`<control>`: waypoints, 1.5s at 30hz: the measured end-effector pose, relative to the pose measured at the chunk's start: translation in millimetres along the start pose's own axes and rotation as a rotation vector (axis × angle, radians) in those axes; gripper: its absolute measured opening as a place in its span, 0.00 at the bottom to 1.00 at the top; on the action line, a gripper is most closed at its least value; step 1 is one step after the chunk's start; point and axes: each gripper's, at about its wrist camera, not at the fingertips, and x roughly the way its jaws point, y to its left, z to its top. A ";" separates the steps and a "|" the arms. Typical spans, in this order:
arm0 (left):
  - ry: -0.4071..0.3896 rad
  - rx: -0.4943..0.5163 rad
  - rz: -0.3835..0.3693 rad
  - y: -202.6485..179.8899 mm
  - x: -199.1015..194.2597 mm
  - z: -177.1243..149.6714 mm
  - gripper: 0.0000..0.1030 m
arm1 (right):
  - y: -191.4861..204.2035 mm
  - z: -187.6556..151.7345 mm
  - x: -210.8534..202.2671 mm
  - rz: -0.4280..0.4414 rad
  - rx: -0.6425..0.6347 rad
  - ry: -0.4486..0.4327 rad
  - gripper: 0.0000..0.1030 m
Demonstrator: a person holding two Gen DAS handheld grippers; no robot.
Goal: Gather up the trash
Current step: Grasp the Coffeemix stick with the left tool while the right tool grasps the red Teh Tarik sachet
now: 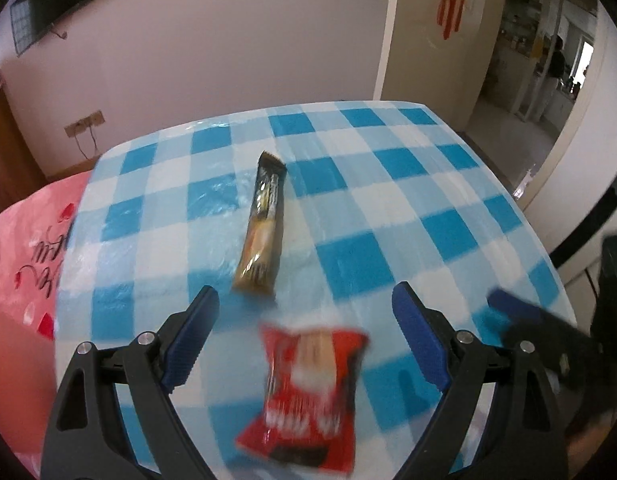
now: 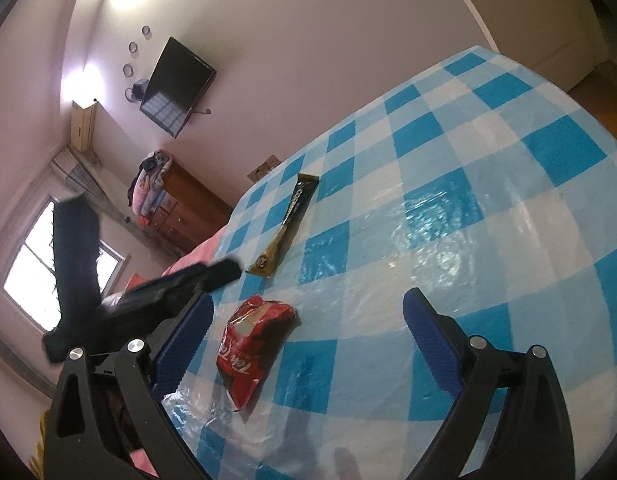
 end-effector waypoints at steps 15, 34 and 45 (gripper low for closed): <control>0.118 -0.035 0.133 24.9 88.2 46.4 0.61 | -18.0 7.1 -1.6 0.022 0.032 -0.002 0.92; 0.108 -0.082 0.107 25.6 86.2 37.8 0.23 | -2.7 1.7 14.9 0.063 -0.044 0.098 0.92; 0.049 -0.142 0.097 54.3 24.8 -3.2 0.22 | 15.6 -4.3 26.3 0.048 -0.158 0.133 0.92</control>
